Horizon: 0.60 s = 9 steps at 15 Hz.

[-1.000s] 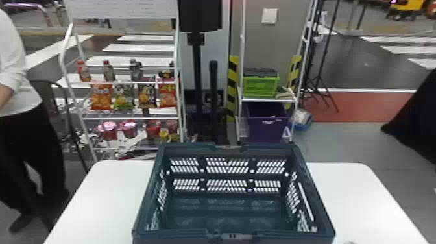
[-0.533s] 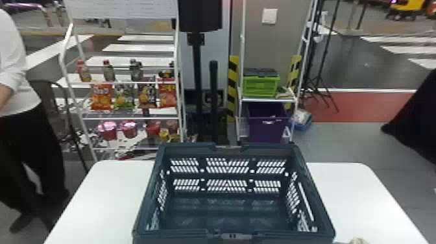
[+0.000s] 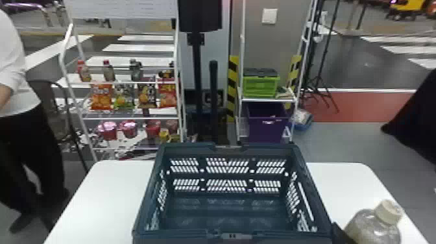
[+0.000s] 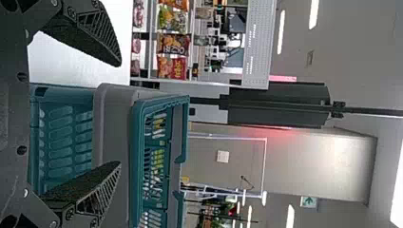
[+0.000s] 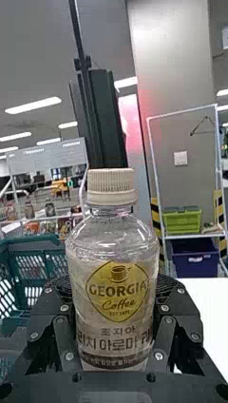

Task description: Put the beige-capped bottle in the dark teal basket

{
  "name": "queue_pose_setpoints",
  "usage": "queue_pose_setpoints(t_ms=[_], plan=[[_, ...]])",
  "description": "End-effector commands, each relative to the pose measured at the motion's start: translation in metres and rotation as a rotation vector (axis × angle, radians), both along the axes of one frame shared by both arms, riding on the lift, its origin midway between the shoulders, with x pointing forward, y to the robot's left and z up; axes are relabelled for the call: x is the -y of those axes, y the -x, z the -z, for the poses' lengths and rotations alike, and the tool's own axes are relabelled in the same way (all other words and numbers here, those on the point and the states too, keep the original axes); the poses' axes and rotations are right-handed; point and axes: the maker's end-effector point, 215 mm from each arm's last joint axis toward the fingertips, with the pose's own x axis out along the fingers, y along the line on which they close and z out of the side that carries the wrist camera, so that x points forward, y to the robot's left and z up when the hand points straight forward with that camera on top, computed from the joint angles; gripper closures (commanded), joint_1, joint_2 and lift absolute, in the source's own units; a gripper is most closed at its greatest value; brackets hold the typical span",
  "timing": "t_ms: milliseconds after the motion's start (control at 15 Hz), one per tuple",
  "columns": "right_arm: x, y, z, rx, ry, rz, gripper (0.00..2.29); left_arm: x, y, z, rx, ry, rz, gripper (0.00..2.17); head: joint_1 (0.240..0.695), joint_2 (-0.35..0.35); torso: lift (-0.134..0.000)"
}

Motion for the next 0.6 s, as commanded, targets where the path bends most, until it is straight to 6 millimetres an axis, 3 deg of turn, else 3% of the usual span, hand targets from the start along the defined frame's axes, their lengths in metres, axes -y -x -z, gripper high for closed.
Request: queue_pose_setpoints(t_ms=[0,200,533], plan=[[0.008,-0.024,0.003,-0.09,-0.002,-0.024,2.22,0.0,0.0,0.001,-0.003,0.0,-0.001,0.15,0.499,0.0,0.0],[-0.01,-0.053,-0.007,-0.16,-0.003,-0.086,2.22,-0.001,0.001,0.002,-0.006,0.0,-0.003,0.15,0.499,0.0,0.0],[-0.049,-0.093,0.008,-0.392,0.063,-0.212,2.22,-0.006,0.001,0.006,-0.015,0.003,-0.013,0.15,0.499,0.0,0.0]])
